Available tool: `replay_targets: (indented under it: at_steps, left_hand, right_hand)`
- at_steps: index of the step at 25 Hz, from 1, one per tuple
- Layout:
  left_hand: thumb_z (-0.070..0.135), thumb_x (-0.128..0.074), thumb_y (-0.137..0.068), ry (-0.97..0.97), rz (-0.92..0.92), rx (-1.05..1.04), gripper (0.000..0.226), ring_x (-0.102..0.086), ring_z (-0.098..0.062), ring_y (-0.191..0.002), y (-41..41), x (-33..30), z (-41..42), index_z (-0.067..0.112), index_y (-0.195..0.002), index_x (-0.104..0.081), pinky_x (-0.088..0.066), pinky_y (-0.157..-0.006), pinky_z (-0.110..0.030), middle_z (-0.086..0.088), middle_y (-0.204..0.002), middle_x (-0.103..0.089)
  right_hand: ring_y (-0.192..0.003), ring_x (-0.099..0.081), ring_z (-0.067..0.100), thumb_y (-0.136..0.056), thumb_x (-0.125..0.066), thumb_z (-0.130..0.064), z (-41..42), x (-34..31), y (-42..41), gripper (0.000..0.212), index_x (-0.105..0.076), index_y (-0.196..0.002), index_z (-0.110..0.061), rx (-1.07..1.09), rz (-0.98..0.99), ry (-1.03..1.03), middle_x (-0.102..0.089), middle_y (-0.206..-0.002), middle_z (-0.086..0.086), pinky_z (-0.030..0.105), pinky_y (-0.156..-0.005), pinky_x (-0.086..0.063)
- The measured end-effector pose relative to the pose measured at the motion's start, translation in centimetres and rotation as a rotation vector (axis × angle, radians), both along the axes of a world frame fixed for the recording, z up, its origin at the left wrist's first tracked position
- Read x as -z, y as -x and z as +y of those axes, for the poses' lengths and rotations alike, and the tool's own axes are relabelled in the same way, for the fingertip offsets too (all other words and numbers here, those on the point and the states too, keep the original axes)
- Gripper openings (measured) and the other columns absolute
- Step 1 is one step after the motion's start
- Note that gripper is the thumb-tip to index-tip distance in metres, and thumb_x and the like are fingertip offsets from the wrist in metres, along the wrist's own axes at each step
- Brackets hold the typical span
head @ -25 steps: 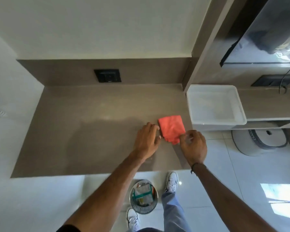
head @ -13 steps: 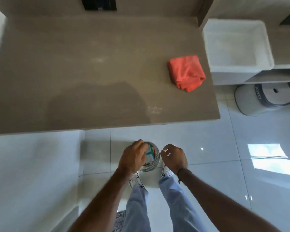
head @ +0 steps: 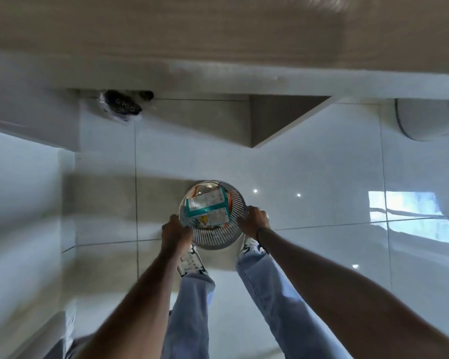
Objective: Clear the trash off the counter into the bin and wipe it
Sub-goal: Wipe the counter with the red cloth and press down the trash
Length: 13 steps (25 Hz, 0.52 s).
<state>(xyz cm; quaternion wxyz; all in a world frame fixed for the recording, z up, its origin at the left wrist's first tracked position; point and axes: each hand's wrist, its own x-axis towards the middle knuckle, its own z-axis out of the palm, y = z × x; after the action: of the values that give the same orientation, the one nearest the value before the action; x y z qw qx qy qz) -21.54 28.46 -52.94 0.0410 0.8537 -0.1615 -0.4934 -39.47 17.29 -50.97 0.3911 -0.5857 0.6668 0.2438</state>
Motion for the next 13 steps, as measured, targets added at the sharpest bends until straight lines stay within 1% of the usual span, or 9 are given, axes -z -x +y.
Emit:
replay_targets:
  at_steps: [2,3,4,5,6,8,10,12,13]
  left_hand:
    - [0.009,-0.064,-0.089,0.036,-0.036,0.024,0.035,-0.068,-0.035,-0.088,0.1,0.3,-0.4,-0.001,-0.122,-0.056,-0.06,-0.057,-0.038,-0.025,-0.116,-0.071]
    - [0.009,-0.065,-0.088,0.046,-0.041,0.032,0.034,-0.064,-0.031,-0.082,0.3,-0.5,-0.5,-0.001,-0.119,-0.055,-0.051,-0.048,-0.031,-0.025,-0.114,-0.072]
    - [0.01,-0.067,-0.087,0.06,-0.046,0.036,0.034,-0.061,-0.029,-0.078,0.4,-1.8,-0.5,-0.001,-0.117,-0.055,-0.044,-0.044,-0.027,-0.025,-0.112,-0.072]
    - [0.012,-0.067,-0.087,0.066,-0.05,0.037,0.034,-0.061,-0.03,-0.077,0.5,-3.6,-0.4,-0.002,-0.115,-0.055,-0.043,-0.044,-0.027,-0.025,-0.111,-0.072]
    - [0.015,-0.067,-0.087,0.057,-0.05,0.033,0.035,-0.066,-0.032,-0.077,0.6,-6.1,-0.2,-0.003,-0.115,-0.055,-0.05,-0.046,-0.032,-0.025,-0.11,-0.071]
    - [0.021,-0.065,-0.088,0.01,-0.037,0.022,0.039,-0.074,-0.04,-0.085,0.4,-11.8,0.4,-0.002,-0.116,-0.053,-0.063,-0.062,-0.045,-0.026,-0.112,-0.07]
    - [0.026,-0.064,-0.087,-0.017,-0.017,0.013,0.04,-0.071,-0.044,-0.098,0.6,-17.4,0.7,0.0,-0.116,-0.054,-0.063,-0.074,-0.046,-0.027,-0.118,-0.068]
    - [0.028,-0.064,-0.09,0.004,0.031,-0.02,0.039,-0.071,-0.044,-0.101,1.0,-23.4,0.7,0.006,-0.121,-0.055,-0.064,-0.076,-0.047,-0.024,-0.122,-0.068]
    - [0.027,-0.063,-0.092,0.019,0.074,-0.043,0.038,-0.073,-0.043,-0.099,1.1,-26.2,0.5,0.01,-0.125,-0.056,-0.066,-0.075,-0.05,-0.021,-0.123,-0.068]
  right_hand:
    - [-0.102,-0.067,0.034,-0.09,-0.054,-0.017,-0.3,1.0,-0.2,0.028,-0.069,-0.11,-0.005,-0.025,0.02,0.001,-0.072,-0.11,0.018,0.036,-0.077,-0.054]
    - [-0.103,-0.067,0.035,-0.089,-0.053,-0.015,-0.5,0.4,0.0,0.028,-0.069,-0.11,-0.004,-0.021,0.038,0.002,-0.072,-0.11,0.019,0.037,-0.078,-0.055]
    - [-0.103,-0.067,0.036,-0.089,-0.053,-0.014,-0.6,-0.5,0.2,0.03,-0.07,-0.111,-0.004,-0.021,0.049,-0.004,-0.072,-0.11,0.019,0.037,-0.079,-0.056]
    - [-0.104,-0.068,0.036,-0.089,-0.053,-0.014,-0.7,-2.0,0.4,0.031,-0.071,-0.111,-0.004,-0.021,0.046,-0.019,-0.072,-0.11,0.02,0.038,-0.082,-0.058]
    - [-0.103,-0.068,0.037,-0.088,-0.053,-0.014,-0.6,-4.3,0.7,0.031,-0.072,-0.111,-0.004,-0.023,0.034,-0.034,-0.073,-0.109,0.02,0.041,-0.085,-0.059]
    - [-0.101,-0.068,0.038,-0.09,-0.053,-0.019,-0.4,-10.0,1.0,0.03,-0.073,-0.106,-0.004,-0.033,-0.015,-0.026,-0.073,-0.106,0.02,0.04,-0.083,-0.058]
    - [-0.1,-0.067,0.039,-0.09,-0.053,-0.023,0.0,-16.2,1.7,0.029,-0.073,-0.1,-0.004,-0.025,-0.049,0.022,-0.073,-0.105,0.021,0.037,-0.077,-0.052]
    - [-0.099,-0.067,0.04,-0.088,-0.054,-0.023,0.3,-22.6,2.6,0.026,-0.072,-0.095,-0.006,-0.026,-0.072,0.052,-0.073,-0.103,0.021,0.034,-0.073,-0.048]
    - [-0.097,-0.068,0.04,-0.087,-0.054,-0.022,0.4,-25.4,2.8,0.025,-0.072,-0.094,-0.008,-0.023,-0.084,0.055,-0.074,-0.102,0.021,0.032,-0.074,-0.05]
